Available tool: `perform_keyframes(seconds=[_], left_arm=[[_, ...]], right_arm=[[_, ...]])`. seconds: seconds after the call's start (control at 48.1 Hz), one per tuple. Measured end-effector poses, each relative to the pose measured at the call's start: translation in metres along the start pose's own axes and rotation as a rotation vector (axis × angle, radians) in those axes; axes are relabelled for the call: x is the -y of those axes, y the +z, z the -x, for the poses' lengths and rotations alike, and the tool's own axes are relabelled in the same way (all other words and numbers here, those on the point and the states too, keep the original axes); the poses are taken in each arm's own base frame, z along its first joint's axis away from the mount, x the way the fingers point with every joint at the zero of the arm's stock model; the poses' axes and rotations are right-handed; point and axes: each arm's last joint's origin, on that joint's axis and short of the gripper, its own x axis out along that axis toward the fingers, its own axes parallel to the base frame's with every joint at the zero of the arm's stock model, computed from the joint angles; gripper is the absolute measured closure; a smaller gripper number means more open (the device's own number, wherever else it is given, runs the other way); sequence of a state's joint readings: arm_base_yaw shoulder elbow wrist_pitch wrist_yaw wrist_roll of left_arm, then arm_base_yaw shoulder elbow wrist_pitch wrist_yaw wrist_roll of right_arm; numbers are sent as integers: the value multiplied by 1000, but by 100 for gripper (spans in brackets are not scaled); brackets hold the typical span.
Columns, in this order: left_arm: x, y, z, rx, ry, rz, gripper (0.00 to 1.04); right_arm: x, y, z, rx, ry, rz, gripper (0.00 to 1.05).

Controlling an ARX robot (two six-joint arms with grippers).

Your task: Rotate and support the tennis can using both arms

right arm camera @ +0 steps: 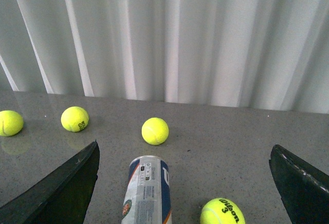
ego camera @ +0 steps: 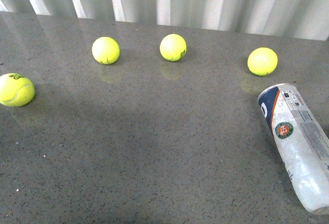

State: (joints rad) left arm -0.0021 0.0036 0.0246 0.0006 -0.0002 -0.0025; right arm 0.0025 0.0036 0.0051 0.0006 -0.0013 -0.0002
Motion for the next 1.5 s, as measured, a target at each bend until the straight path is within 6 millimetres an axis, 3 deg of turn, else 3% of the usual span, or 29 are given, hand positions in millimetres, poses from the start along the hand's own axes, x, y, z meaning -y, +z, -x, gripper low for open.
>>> perform_keyframes(seconds=[1.391,1.495], left_arm=[[0,0,0,0,0,0,7],[0,0,0,0,0,0,7]], right_arm=[[0,0,0,0,0,0,7],[4,3,-4,-205,-95,-118,7]])
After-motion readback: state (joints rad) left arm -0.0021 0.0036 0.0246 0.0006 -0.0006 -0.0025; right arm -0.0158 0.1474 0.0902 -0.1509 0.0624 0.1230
